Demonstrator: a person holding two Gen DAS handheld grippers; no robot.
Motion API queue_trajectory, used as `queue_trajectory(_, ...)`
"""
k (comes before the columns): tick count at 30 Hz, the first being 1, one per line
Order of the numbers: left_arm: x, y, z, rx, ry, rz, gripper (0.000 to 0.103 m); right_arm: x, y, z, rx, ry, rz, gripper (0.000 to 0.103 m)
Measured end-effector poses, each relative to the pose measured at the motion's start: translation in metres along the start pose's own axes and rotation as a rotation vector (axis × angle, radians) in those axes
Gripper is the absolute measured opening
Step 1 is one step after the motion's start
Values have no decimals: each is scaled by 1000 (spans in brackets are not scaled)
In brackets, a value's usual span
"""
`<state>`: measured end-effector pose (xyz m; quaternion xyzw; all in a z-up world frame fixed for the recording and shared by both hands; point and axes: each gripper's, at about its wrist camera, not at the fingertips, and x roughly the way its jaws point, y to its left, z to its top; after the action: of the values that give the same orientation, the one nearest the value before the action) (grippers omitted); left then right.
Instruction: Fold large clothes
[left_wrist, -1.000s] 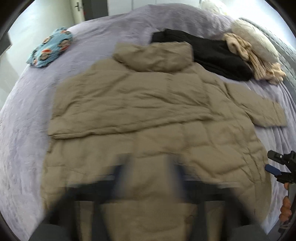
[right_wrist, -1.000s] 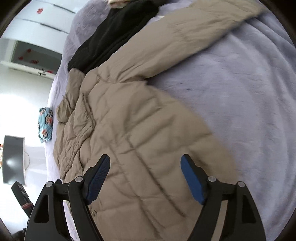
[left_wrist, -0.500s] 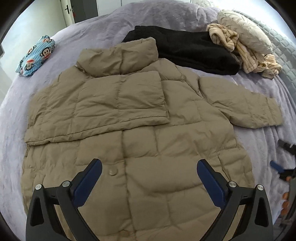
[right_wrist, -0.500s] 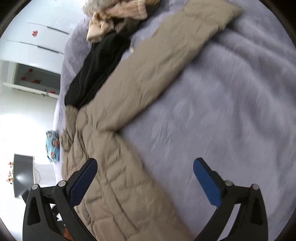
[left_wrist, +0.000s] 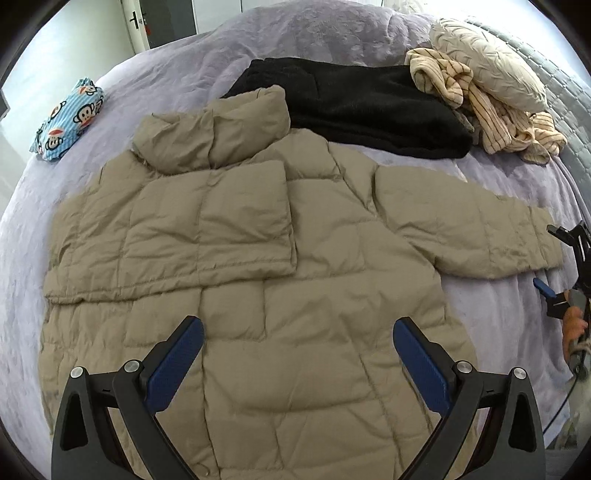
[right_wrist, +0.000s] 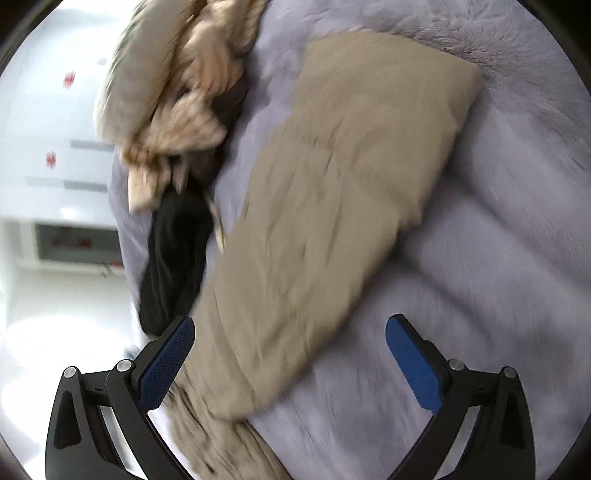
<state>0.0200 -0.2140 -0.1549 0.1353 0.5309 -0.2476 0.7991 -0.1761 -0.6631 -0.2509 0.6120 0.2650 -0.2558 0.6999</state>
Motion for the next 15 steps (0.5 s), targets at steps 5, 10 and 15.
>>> queue_trajectory(5,2,7,16,-40,-12,2,103,17,-16,26,151,-30,92,101)
queue_trajectory(10,2,24,24,-63,-37,38,103,28,-22,35,273,-16,170,43)
queue_trajectory(15,2,47,24,-89,-44,58,103,31,3,29,220,6,224,8)
